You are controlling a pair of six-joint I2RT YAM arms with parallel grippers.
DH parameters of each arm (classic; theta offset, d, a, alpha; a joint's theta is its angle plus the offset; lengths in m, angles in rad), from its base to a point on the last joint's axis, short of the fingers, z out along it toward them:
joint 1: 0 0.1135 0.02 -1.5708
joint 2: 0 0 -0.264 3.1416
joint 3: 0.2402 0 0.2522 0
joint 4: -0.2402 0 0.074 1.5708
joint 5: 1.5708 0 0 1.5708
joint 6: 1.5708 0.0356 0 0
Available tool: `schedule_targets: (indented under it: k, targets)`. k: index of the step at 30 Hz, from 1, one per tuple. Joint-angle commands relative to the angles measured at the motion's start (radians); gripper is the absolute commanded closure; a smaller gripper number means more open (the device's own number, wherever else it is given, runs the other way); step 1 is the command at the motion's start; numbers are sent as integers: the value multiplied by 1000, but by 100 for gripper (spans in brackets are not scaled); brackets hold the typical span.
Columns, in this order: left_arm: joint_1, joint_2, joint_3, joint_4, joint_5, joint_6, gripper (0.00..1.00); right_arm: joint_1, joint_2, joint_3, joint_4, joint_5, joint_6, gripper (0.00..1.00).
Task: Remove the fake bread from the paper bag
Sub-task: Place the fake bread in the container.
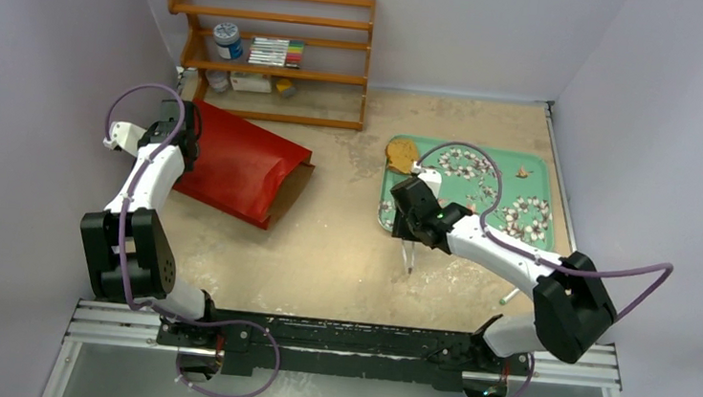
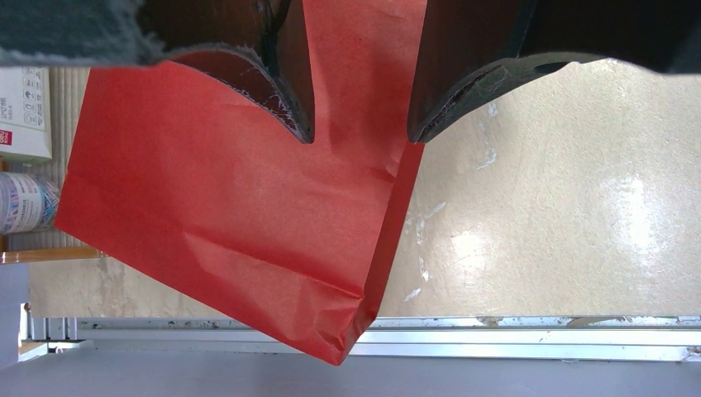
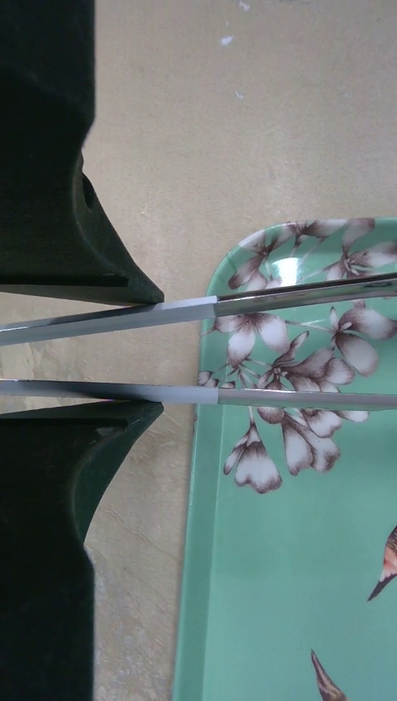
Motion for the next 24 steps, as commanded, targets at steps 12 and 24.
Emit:
schedule_targets:
  k: [12,24]
  targets:
    - [-3,-33,27,-21,-44,-21,55,9,-220,-37,-23,5,19,56]
    - [-2,-3,73,-55,-61,-41,54,90,-345,-35,-66,12,8,58]
